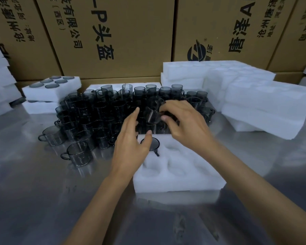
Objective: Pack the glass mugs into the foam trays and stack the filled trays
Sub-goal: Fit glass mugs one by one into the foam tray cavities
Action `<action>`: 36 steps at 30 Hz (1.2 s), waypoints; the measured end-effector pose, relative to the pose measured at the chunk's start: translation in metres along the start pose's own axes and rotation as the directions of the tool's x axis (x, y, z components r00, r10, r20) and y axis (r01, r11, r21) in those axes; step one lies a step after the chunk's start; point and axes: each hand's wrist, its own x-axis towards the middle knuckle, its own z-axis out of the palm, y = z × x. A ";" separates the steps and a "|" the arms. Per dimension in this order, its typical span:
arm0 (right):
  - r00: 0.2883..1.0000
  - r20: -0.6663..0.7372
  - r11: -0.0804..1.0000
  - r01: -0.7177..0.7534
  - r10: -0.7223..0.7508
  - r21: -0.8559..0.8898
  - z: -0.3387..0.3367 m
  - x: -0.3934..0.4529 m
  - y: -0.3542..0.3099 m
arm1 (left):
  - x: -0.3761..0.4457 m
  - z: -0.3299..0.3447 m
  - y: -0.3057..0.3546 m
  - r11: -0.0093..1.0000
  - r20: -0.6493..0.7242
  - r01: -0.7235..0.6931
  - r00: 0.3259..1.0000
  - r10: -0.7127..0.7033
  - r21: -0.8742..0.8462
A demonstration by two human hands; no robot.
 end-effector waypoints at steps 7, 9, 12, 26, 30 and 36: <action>0.972 -0.096 0.940 -0.177 0.212 0.291 -0.007 -0.036 0.004 | 0.012 0.034 0.043 0.999 0.057 -0.041 0.997 0.043 -0.030; 0.923 -0.128 0.863 -0.281 0.363 0.419 -0.009 -0.036 0.012 | 0.024 0.032 0.043 0.990 0.104 0.040 0.994 -0.027 -0.133; 0.880 -0.043 0.775 -0.392 0.472 0.495 -0.008 -0.041 0.023 | 0.029 0.029 0.032 0.926 0.309 0.222 0.943 -0.123 -0.307; 0.808 0.280 0.570 -0.571 0.519 0.591 -0.015 -0.057 0.036 | 0.022 0.029 0.014 0.985 0.537 0.162 0.836 -0.111 -0.050; 0.815 0.287 0.641 -0.575 0.504 0.508 -0.011 -0.058 0.035 | 0.020 0.031 0.013 0.993 0.556 0.120 0.824 -0.113 0.023; 0.861 0.285 0.840 -0.488 0.420 0.237 -0.011 -0.061 0.038 | 0.018 0.033 0.011 0.991 0.490 0.134 0.863 -0.126 0.018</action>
